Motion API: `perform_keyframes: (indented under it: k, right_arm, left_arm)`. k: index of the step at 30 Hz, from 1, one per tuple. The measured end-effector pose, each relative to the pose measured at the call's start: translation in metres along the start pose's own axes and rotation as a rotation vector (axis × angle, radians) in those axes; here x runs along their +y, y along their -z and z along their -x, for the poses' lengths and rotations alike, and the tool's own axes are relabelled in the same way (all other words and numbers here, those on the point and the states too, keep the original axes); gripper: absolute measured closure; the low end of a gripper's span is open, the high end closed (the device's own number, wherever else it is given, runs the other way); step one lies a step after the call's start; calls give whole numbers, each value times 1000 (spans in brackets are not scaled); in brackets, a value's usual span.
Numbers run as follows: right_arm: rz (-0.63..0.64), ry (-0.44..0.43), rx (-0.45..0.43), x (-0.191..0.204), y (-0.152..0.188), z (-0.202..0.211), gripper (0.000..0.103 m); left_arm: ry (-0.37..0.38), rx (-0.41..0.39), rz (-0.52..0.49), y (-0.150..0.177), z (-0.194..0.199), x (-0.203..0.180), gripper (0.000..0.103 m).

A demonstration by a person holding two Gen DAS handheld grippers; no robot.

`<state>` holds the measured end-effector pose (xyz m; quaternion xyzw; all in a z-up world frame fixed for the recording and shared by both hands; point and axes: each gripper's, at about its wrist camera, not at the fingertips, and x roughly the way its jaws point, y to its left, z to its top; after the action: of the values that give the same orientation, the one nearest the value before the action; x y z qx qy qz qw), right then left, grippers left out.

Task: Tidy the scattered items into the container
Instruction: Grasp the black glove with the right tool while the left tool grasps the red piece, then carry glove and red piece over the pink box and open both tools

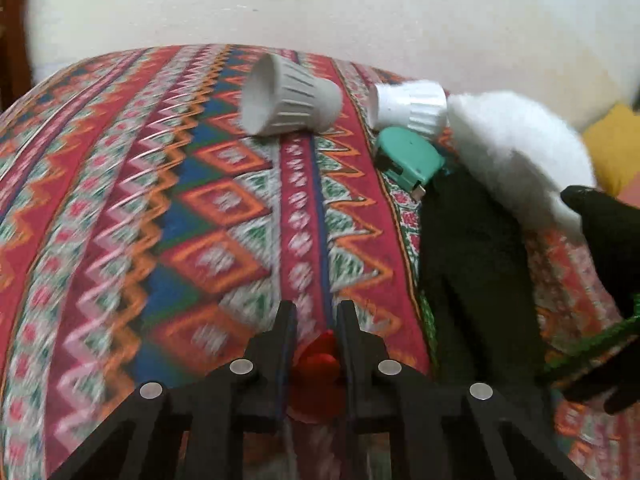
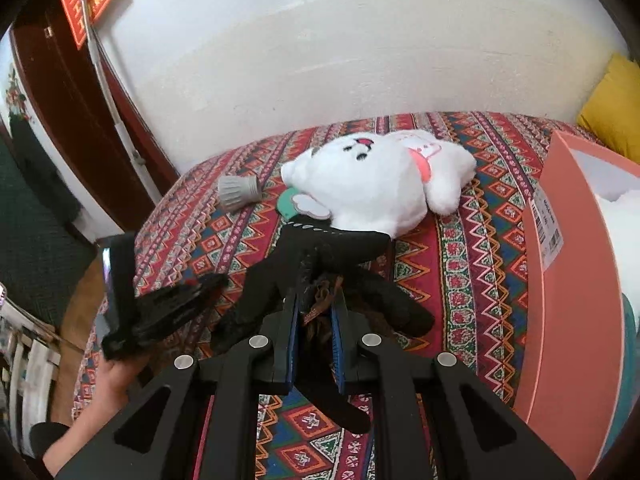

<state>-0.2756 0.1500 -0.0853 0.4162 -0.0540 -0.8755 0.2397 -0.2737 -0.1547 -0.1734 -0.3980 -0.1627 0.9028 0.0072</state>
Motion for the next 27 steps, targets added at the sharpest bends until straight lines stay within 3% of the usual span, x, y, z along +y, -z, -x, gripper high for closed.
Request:
perform_keyframes:
  k: [11,19,27]
  right_arm:
    - [115,-113,-171,64,-5,76,90]
    - [180,-215,-284,113,-1,138,90]
    - [237,-242,-456,140,8,219,90]
  left_arm:
    - [69,-180,146,6,131,19,88]
    - [114,-309,126,3,209,-3,88]
    - [187,-389,12,-6,259,-59,88]
